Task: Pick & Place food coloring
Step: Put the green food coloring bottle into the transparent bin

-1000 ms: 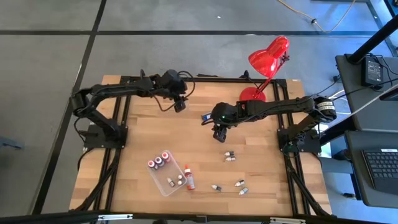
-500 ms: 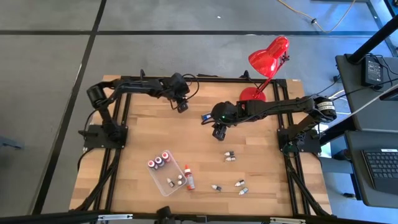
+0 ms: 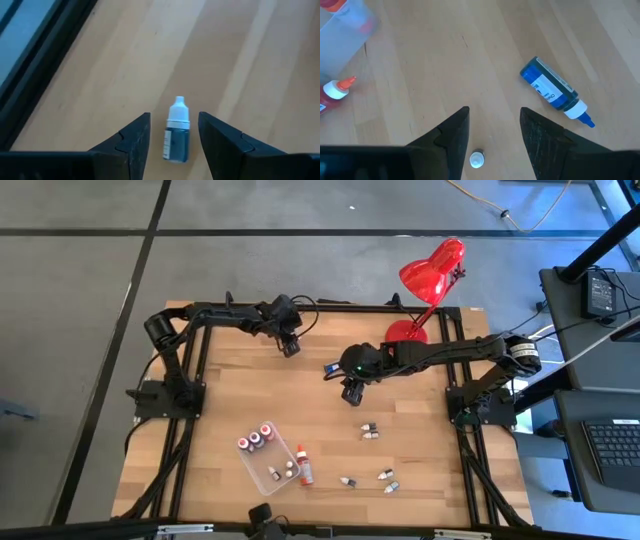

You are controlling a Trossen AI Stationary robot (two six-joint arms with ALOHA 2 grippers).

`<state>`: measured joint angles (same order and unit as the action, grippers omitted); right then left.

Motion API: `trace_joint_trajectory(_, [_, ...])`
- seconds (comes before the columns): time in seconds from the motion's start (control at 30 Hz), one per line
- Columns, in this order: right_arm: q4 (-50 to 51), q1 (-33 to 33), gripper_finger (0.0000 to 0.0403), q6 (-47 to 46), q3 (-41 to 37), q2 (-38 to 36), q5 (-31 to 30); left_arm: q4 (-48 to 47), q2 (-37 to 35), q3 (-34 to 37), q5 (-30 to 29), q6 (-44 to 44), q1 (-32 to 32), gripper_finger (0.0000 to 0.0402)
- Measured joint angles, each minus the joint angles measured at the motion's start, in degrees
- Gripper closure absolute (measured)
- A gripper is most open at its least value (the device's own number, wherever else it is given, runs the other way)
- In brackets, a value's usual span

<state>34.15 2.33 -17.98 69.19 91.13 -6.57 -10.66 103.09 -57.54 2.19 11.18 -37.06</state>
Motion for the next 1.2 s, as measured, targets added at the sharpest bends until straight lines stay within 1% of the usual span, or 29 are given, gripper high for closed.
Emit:
trace_joint_trajectory(0.13, [-0.01,0.0,0.0226,-0.02,0.0,0.0,0.0,-0.02,0.37,0.0,0.8,0.52,-0.24,0.0242])
trace_joint_trajectory(0.4, [0.02,0.02,0.0226,-1.51,0.0,0.0,0.0,-0.87,4.05,-0.2,1.87,-0.61,-0.32,0.0238])
trace_joint_trajectory(0.9, [0.04,0.01,0.0226,-1.36,0.0,0.0,0.05,-1.07,4.39,-0.17,1.67,-0.94,-0.19,0.024])
trace_joint_trajectory(1.03, [0.04,0.02,0.0226,-1.33,0.0,0.0,0.07,-1.05,4.43,-0.15,1.63,-1.8,-0.13,0.0263])
trace_joint_trajectory(1.2, [0.49,0.02,0.0226,-1.34,0.0,0.0,0.14,-1.18,3.27,0.02,0.32,-2.85,0.49,0.0317])
